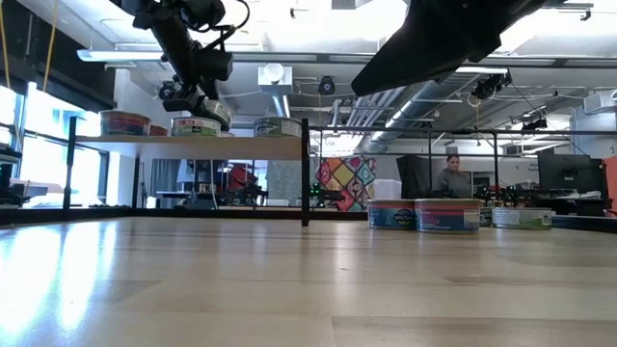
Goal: Stack canned seafood by type on shelf
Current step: Stack the green white tuna can on top of the other green white tuna can on the shelf
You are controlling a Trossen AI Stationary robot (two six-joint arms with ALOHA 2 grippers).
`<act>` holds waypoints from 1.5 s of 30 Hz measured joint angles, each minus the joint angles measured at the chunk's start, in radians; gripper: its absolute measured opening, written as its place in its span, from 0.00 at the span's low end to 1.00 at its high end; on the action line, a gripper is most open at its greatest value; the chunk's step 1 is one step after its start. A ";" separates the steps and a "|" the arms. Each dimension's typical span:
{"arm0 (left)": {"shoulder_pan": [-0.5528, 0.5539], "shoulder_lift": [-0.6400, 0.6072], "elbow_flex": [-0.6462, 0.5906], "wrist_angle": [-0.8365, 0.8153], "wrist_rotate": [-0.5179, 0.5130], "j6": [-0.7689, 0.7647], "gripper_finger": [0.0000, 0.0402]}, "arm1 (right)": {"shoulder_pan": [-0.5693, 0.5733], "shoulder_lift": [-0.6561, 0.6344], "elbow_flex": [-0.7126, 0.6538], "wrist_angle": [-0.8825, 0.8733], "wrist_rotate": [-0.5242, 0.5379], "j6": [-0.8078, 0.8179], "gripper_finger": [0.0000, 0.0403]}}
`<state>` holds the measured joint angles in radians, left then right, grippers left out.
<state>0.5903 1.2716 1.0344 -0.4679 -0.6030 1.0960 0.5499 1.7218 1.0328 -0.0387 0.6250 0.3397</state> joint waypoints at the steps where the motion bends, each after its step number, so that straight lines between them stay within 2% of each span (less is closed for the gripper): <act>1: 0.000 0.000 0.000 -0.001 0.001 -0.003 0.68 | 0.000 0.000 0.000 0.000 0.000 0.000 0.00; 21: -0.023 0.000 0.000 -0.015 0.106 -0.063 0.68 | 0.000 0.000 0.000 0.000 0.000 0.000 0.00; 28: -0.019 0.000 0.000 -0.054 0.208 -0.122 0.68 | 0.000 0.000 0.000 0.000 0.000 0.000 0.00; 36: 0.015 -0.001 0.000 -0.059 0.245 -0.161 0.62 | 0.000 0.000 0.000 0.000 0.000 0.000 0.00; 45: 0.032 -0.003 0.000 -0.070 0.255 -0.162 0.52 | 0.000 0.000 0.000 0.000 0.000 0.000 0.00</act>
<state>0.6228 1.2682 1.0344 -0.5377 -0.3485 0.9340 0.5499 1.7218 1.0328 -0.0391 0.6250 0.3397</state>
